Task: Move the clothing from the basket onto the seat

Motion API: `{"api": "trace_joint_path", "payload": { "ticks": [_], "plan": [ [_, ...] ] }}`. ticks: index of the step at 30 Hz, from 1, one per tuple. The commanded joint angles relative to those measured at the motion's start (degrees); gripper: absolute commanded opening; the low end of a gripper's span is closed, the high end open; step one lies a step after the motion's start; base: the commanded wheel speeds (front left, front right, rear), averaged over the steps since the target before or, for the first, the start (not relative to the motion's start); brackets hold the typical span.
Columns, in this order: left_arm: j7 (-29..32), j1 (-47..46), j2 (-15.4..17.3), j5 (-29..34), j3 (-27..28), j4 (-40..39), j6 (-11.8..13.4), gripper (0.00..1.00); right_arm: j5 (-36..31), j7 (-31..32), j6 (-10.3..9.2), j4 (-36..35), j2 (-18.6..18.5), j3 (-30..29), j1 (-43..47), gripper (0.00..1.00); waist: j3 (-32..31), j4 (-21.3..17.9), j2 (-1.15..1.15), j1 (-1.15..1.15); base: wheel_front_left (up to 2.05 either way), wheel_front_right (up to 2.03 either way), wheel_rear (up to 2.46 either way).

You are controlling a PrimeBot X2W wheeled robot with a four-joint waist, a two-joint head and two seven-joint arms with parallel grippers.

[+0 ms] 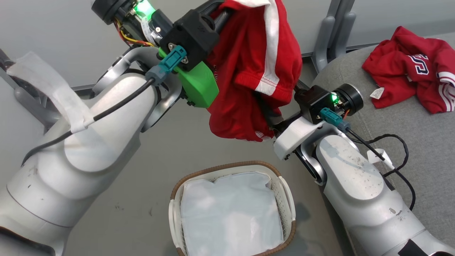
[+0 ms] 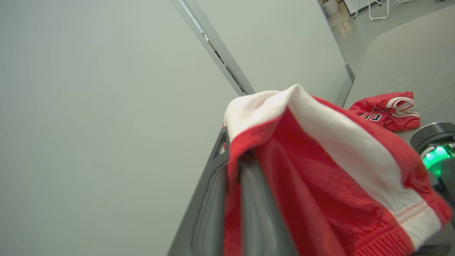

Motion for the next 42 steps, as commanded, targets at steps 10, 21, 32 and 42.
{"api": "trace_joint_path", "payload": {
  "ticks": [10, 21, 32, 42],
  "plan": [
    [-2.5, 8.7, 3.3, -4.0, 1.5, 3.1, 2.7, 0.0, -1.0, -0.1, -0.08, -3.8, -0.2, -0.5, 1.1, 0.0, 0.6, -0.2, 0.11, 0.0, 0.0, 0.0, 0.0],
    [-9.4, 18.2, 2.6, -8.5, 2.7, 9.2, 4.6, 1.0, -3.3, -0.1, -0.08, -5.6, -0.2, -2.2, 3.0, 0.0, 0.9, -0.3, 0.11, 0.0, 0.0, 0.0, 0.0],
    [-14.7, 28.4, -2.7, -11.4, 3.5, 13.9, 5.9, 1.0, -5.0, -0.1, -0.08, -6.9, -0.2, -5.2, 4.4, 0.0, 0.7, 0.1, 0.11, 0.0, 0.0, 0.0, 0.0],
    [-15.1, 35.2, -5.4, -8.4, 8.4, 11.2, 5.6, 1.0, -6.8, -0.1, -0.08, -6.3, -0.2, -7.2, 5.6, 0.0, 0.8, -0.8, 0.11, 0.0, 0.0, 0.0, 0.0]
  ]
}}
